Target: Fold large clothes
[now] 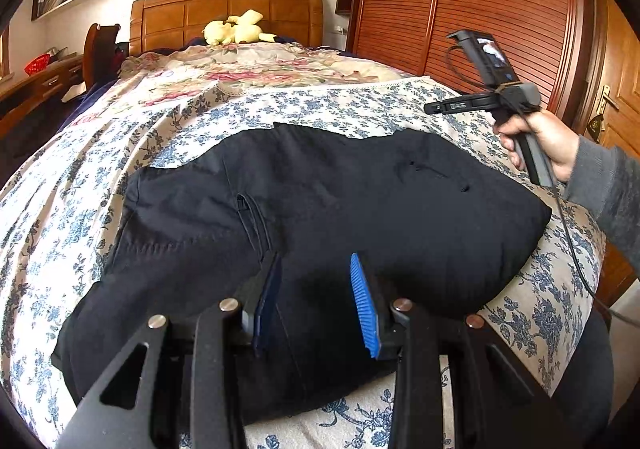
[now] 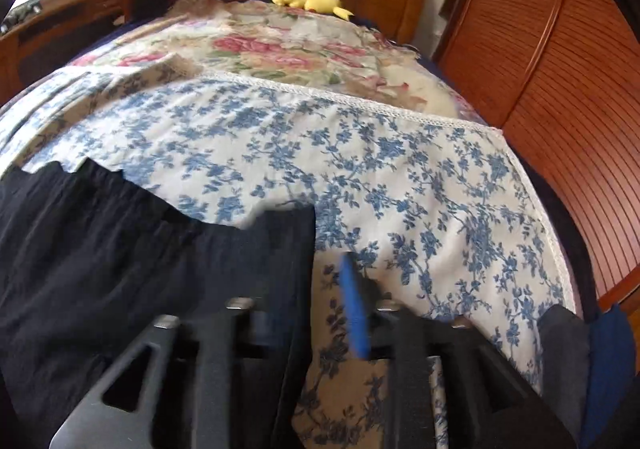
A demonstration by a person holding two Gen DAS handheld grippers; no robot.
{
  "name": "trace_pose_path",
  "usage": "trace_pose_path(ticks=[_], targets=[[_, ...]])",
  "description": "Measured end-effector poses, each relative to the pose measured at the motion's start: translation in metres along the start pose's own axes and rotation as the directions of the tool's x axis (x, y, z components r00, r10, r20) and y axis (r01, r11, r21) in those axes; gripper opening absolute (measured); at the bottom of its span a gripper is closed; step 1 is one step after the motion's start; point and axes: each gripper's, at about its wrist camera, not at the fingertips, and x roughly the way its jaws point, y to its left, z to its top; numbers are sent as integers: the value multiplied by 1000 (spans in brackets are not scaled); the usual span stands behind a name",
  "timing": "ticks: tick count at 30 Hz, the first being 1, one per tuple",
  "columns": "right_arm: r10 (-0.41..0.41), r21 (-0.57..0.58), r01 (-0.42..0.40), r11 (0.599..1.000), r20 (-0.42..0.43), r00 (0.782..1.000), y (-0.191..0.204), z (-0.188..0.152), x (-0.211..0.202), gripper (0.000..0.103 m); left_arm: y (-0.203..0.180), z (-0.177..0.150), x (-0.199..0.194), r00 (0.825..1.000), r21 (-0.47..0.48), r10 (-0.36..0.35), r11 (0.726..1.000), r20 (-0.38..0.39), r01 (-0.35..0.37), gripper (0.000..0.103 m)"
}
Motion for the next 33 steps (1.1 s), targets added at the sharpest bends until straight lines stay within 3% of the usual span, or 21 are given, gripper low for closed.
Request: trace_pose_path(ticks=[2,6,12,16,20,29,33], targets=[[88,-5,-88,996,20,996,4,-7,-13,48,0,0,-2,1000,0,2,1000,3,-2,34],[166,-51,-164,985,28,986,29,-22,-45,50,-2,1,-4,1000,6,-1,1000,10,1,34],[302,-112,-301,947,-9,953,76,-76,-87,50,-13,0,-7,1000,24,-14,1000,17,13,34],[290,-135,-292,947,-35,956,86,-108,-101,50,-22,-1,-8,999,33,-28,999,17,28,34],[267,-96,-269,958,-29,963,70,-126,-111,50,-31,-3,-7,999,48,-38,998,11,37,34],[290,7,-290,957,-74,954,54,-157,-89,51,-47,-7,2,999,66,-41,997,-13,41,34],[269,-24,-271,962,-67,961,58,-157,-93,51,-51,-10,10,999,80,-26,996,-33,29,34]])
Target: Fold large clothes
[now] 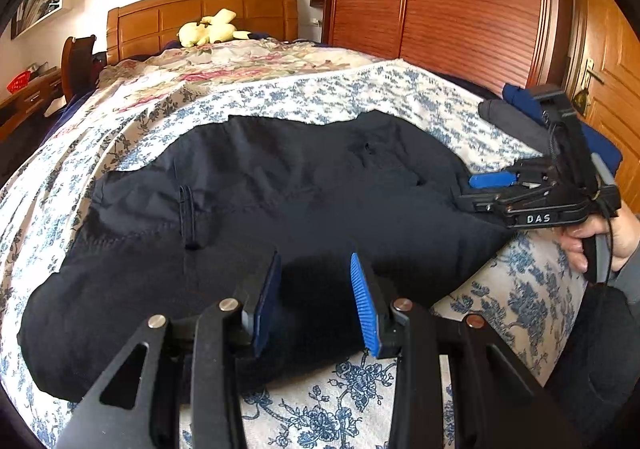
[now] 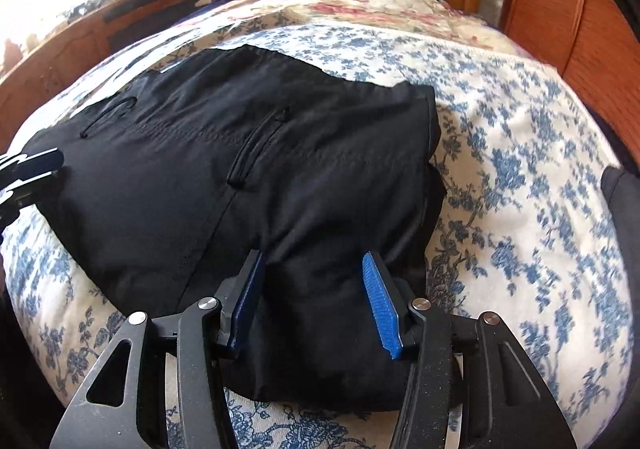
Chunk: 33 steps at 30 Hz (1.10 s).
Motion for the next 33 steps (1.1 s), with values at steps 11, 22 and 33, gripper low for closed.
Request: trace_pose_path(ticks=[11,22,33], targets=[[21,66,-28,997,106,994,-16,-5,-28,57,-4,-7,18,998,27,37,999,-43,-36,35],[-37,100,32,994,45,998,-33,-28,-27,82,-6,-8,21,998,30,43,999,-52,-41,35],[141,202,-137,970,-10,990,-42,-36,-7,74,-7,-7,23,997,32,47,998,-56,-45,36]])
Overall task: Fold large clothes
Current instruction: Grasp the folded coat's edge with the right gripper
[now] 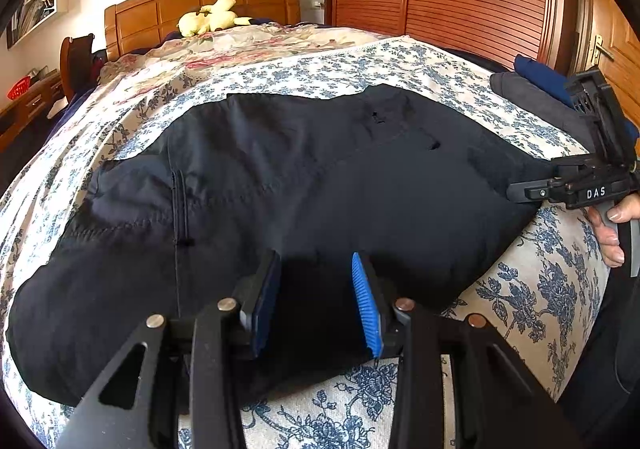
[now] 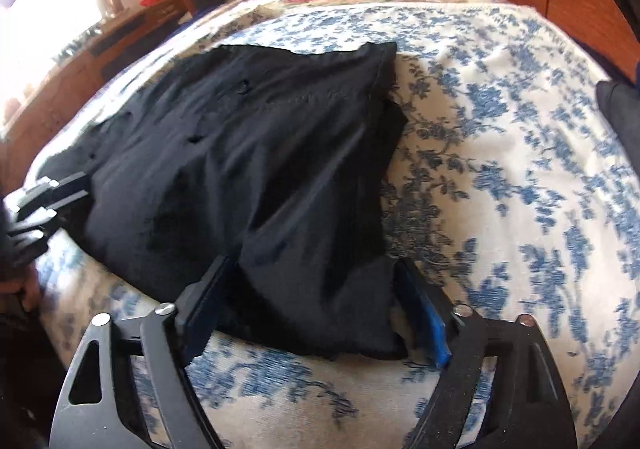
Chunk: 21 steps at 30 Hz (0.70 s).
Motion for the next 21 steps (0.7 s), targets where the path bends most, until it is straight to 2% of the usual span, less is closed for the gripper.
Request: trace_pose_path(ticks=[2,3,4,7,12,21], targets=[[25,18,-25,1000,6,1000,1,2,1,69,0,0,0,1000,-2,-4,1000,0,4,36],[39,20,-39,999,11,999,1,3,1,57,1,-1,1,1000,-4,-7,1000,0,7,36],[60,24,-60,998,14,998,1,4,0,41,2,-1,1,1000,-7,-10,1000,-1,10,36],[119,40,-122,992,79,990,4,9,-13,25,3,-2,3,1000,-7,-11,1000,-6,10,36],[140,-1,-142,990,205,969,18,19,-38,23,5,-4,3,1000,-11,-10,1000,-5,10,36],[113,3,-116,993,205,972,19,30,-27,23,10,-4,-4,1000,-26,-26,999,13,26,36]])
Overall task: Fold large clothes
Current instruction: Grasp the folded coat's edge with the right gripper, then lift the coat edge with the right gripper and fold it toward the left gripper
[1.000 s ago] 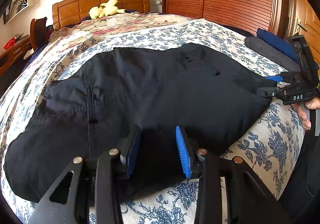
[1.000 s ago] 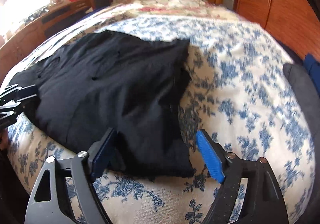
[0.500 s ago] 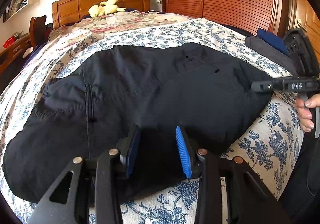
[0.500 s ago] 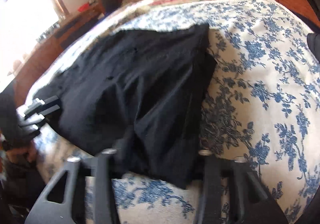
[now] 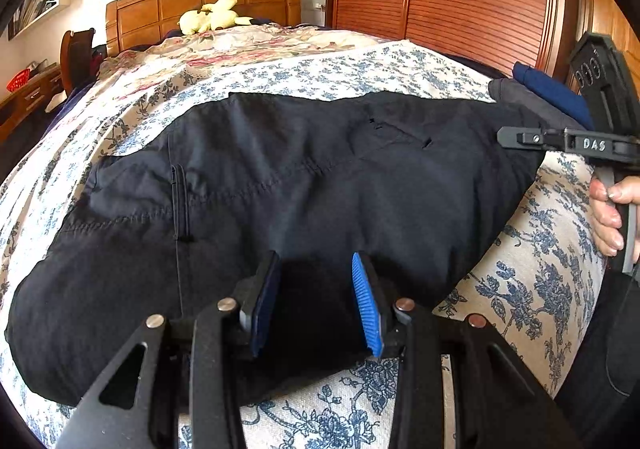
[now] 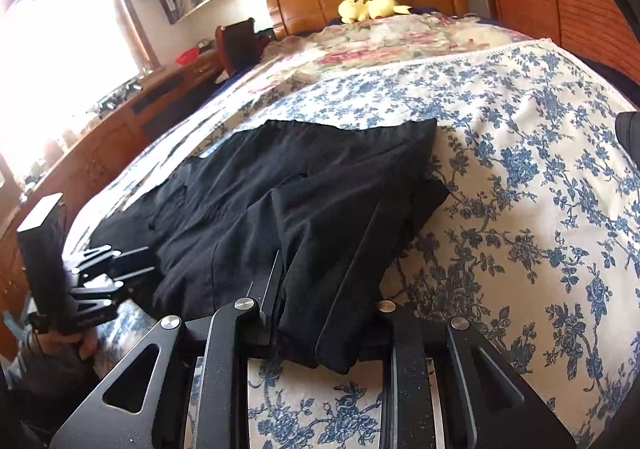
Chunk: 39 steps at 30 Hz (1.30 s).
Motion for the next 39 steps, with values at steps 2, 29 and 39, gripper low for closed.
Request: trace_pose_path(ticks=[2,29,39], targets=[[-8,-12,8,1000,3,1000,1,0,0,23,2,1,-4,1000,-7,1,1000,10,-1,36],[188,-371,-153,916,58,981,203,69,28,15,100,-15,-103,974,-195,131,976,186,-94,36],[263,-388,-273,880,-79,962,283,56,98,48,141,-42,-116,968,-270,191,952,164,-142,36]])
